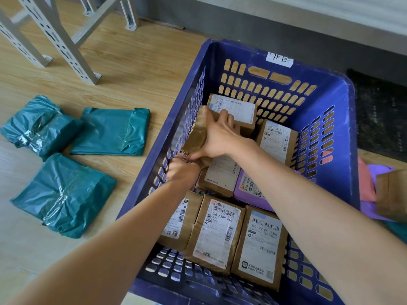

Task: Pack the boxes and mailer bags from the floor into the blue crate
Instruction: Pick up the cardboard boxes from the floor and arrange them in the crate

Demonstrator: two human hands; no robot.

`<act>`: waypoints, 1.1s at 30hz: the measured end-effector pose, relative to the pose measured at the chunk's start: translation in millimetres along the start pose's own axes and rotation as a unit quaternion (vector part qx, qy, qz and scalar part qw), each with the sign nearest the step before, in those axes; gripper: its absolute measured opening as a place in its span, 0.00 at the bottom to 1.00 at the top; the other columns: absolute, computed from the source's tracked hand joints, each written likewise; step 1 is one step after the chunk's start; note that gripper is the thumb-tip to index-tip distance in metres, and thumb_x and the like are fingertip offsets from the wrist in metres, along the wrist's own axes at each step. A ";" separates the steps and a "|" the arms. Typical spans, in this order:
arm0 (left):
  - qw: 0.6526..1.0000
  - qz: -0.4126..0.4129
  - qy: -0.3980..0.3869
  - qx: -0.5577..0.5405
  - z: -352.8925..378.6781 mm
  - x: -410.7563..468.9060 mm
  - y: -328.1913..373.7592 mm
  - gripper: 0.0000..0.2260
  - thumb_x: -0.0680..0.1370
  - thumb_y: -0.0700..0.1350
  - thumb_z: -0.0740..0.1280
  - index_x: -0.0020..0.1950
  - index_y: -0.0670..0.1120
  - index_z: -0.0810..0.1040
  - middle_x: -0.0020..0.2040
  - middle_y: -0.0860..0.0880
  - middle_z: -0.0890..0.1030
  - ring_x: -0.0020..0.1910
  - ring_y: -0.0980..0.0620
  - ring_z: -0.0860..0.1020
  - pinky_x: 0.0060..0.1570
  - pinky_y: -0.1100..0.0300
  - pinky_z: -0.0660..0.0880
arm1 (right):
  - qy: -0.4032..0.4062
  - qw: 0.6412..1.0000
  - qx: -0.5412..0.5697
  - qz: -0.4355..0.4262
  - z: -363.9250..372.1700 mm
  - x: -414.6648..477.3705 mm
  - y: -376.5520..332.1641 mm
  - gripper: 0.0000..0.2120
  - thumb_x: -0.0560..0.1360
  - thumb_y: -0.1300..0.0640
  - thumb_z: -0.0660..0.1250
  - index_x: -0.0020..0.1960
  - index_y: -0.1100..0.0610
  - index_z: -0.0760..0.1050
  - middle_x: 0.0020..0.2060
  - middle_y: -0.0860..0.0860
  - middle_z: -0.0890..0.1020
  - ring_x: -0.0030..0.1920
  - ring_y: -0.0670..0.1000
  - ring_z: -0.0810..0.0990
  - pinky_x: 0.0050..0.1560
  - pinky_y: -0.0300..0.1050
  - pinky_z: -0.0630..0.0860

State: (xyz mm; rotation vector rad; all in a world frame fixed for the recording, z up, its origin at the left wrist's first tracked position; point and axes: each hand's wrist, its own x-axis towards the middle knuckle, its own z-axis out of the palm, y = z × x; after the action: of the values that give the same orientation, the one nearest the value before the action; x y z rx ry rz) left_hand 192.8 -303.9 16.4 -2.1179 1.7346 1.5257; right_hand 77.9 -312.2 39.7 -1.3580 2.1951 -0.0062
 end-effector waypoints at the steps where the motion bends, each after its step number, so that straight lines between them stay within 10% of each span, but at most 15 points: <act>1: 1.000 -0.002 0.002 0.018 0.0 -1.1 0.0 0.20 0.78 0.41 0.61 0.70 0.49 0.68 0.64 0.44 0.75 0.62 0.43 0.76 0.57 0.55 0.72 | -0.021 0.999 0.033 0.005 -3.3 1.2 2.1 0.64 0.56 0.29 0.74 0.77 0.46 0.38 0.73 0.60 0.50 0.74 0.64 0.47 0.71 0.66 0.55; 7: 0.999 0.011 -0.022 0.045 -4.3 -4.8 3.2 0.20 0.77 0.37 0.60 0.69 0.48 0.69 0.58 0.45 0.75 0.57 0.44 0.76 0.53 0.58 0.72 | -0.037 0.989 0.140 0.019 -6.2 14.5 2.5 0.56 0.62 0.36 0.75 0.76 0.41 0.41 0.74 0.57 0.50 0.74 0.63 0.47 0.71 0.64 0.57; 14: 0.998 0.010 -0.039 0.047 0.8 6.3 -6.3 0.23 0.77 0.41 0.58 0.73 0.52 0.64 0.63 0.43 0.76 0.58 0.43 0.77 0.53 0.53 0.75 | -0.079 0.995 0.058 -0.001 -1.1 4.3 5.9 0.72 0.56 0.38 0.79 0.73 0.47 0.23 0.75 0.58 0.33 0.74 0.61 0.31 0.74 0.65 0.44; 17: 0.995 0.001 -0.098 -0.038 11.0 -2.3 -13.5 0.33 0.77 0.39 0.58 0.77 0.56 0.48 0.65 0.43 0.73 0.51 0.46 0.77 0.47 0.56 0.72 | -0.038 0.996 0.072 -0.027 7.9 4.8 11.2 0.69 0.58 0.41 0.80 0.74 0.45 0.27 0.75 0.58 0.34 0.74 0.61 0.31 0.74 0.66 0.47; 19: 0.985 -0.007 -0.120 -0.126 22.6 -11.7 -19.0 0.37 0.77 0.41 0.62 0.78 0.54 0.41 0.70 0.45 0.69 0.62 0.45 0.72 0.61 0.53 0.67 | -0.019 0.997 0.074 -0.030 7.7 10.4 12.4 0.68 0.57 0.42 0.80 0.76 0.46 0.31 0.75 0.58 0.42 0.75 0.62 0.37 0.73 0.65 0.52; 21: 0.981 -0.030 -0.108 -0.159 30.0 -10.9 -20.0 0.36 0.76 0.43 0.65 0.78 0.45 0.47 0.68 0.43 0.69 0.65 0.43 0.69 0.65 0.51 0.66 | -0.021 0.996 0.078 -0.028 5.9 14.4 12.2 0.68 0.56 0.42 0.80 0.77 0.48 0.34 0.75 0.58 0.46 0.75 0.62 0.41 0.73 0.65 0.54; 23: 0.983 -0.054 -0.080 -0.159 31.1 -3.0 -20.4 0.18 0.75 0.43 0.68 0.63 0.39 0.70 0.54 0.41 0.75 0.49 0.45 0.75 0.50 0.56 0.72 | -0.022 0.996 0.080 -0.031 5.0 15.3 13.0 0.68 0.55 0.41 0.81 0.77 0.48 0.35 0.74 0.58 0.47 0.75 0.62 0.43 0.72 0.65 0.55; 26: 0.980 -0.074 -0.079 -0.168 32.1 4.9 -22.8 0.09 0.74 0.44 0.70 0.44 0.41 0.73 0.43 0.43 0.76 0.41 0.46 0.75 0.48 0.54 0.76 | -0.015 0.997 0.070 -0.040 2.3 11.7 13.7 0.68 0.56 0.41 0.80 0.77 0.49 0.35 0.74 0.60 0.48 0.75 0.63 0.43 0.73 0.64 0.55; 33: 0.987 -0.027 -0.049 -0.154 33.9 5.0 -25.0 0.33 0.73 0.46 0.72 0.72 0.41 0.60 0.66 0.43 0.72 0.63 0.42 0.74 0.63 0.49 0.71 | -0.001 0.997 0.046 -0.056 -15.3 2.7 -1.4 0.65 0.58 0.43 0.80 0.78 0.52 0.38 0.73 0.60 0.51 0.74 0.63 0.46 0.72 0.62 0.56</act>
State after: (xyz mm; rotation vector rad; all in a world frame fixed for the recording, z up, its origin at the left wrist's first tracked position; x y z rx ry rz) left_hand 189.0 -279.5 -18.1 -2.1514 1.4802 1.9556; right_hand 71.2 -319.4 51.9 -1.4258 2.0872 -0.1453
